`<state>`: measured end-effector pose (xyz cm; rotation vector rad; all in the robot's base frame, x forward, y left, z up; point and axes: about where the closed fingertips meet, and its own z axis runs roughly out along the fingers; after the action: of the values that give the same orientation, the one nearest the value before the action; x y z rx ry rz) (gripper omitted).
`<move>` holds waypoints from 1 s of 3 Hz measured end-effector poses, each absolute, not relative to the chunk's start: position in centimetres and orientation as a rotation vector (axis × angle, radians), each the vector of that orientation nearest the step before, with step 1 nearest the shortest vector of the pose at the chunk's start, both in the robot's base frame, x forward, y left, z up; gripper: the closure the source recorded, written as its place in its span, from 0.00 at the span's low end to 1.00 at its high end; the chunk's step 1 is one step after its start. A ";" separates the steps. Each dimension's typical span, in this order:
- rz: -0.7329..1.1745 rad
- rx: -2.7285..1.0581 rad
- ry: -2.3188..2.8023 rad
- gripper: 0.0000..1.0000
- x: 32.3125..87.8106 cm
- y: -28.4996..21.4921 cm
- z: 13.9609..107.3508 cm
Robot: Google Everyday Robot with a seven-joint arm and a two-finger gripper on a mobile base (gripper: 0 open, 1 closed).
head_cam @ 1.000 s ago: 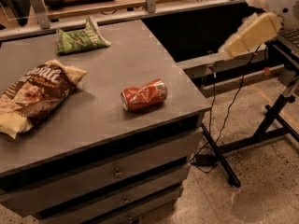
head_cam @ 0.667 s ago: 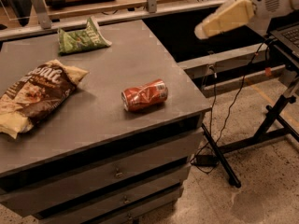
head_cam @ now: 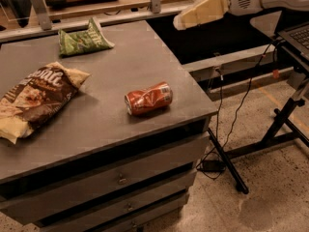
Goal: Move green jalapeno chip bag near coke can
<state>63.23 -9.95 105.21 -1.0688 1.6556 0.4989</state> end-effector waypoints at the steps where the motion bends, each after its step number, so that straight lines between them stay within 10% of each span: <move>1: 0.493 -1.151 1.638 0.00 64.4 -7.4 101.9; 3: 0.481 -1.154 1.619 0.00 69.6 0.7 94.5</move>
Offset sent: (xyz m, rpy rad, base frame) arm 0.0749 0.1025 -0.1124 -0.0974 -0.0885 0.1214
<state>69.58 0.68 94.52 -1.1545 1.6186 0.4806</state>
